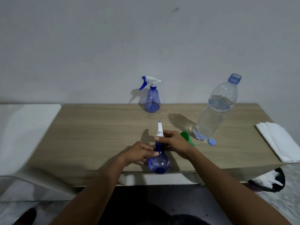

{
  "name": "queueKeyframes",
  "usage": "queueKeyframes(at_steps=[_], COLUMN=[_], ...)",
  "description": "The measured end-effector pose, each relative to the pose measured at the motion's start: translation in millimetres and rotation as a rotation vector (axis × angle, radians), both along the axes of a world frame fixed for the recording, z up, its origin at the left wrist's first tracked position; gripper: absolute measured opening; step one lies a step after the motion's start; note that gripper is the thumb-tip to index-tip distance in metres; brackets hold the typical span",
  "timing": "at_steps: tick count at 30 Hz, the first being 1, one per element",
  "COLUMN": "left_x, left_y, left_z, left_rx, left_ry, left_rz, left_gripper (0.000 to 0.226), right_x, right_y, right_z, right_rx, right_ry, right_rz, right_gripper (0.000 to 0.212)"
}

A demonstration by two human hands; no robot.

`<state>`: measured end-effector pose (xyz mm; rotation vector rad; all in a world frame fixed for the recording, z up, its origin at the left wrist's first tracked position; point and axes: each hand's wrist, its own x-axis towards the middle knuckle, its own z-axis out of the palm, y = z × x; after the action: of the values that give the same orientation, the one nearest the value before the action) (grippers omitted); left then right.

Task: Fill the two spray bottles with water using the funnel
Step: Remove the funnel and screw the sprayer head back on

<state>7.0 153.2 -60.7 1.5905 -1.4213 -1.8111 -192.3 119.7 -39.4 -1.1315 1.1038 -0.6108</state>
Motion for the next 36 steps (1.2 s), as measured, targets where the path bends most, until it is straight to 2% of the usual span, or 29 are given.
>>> queueKeyframes(at_steps=[8,19,22,36], left_x=[-4.2,-10.3,-12.3,-11.1], left_y=[-1.2,3.2,6.2,5.5], left_z=[6.5,1.6,-1.1,7.3], left_rx=[0.070,0.109,0.115,0.070], left_ry=[-0.013,-0.005,-0.005,-0.025], left_rz=[0.043,0.092,0.097,0.105], left_gripper=[0.038,0.036,0.036,0.035], right_x=[3.8,1.0,-0.5,0.6], right_y=[-7.6,-13.5,-13.6,-14.2], right_z=[-8.4,-18.4,-19.9,-12.3], right_rx=[0.053,0.061,0.073,0.097], right_ry=[-0.008,0.054,0.077,0.011], right_rz=[-0.070,-0.022,-0.001,-0.001], right_gripper=[0.033,0.028,0.035,0.033])
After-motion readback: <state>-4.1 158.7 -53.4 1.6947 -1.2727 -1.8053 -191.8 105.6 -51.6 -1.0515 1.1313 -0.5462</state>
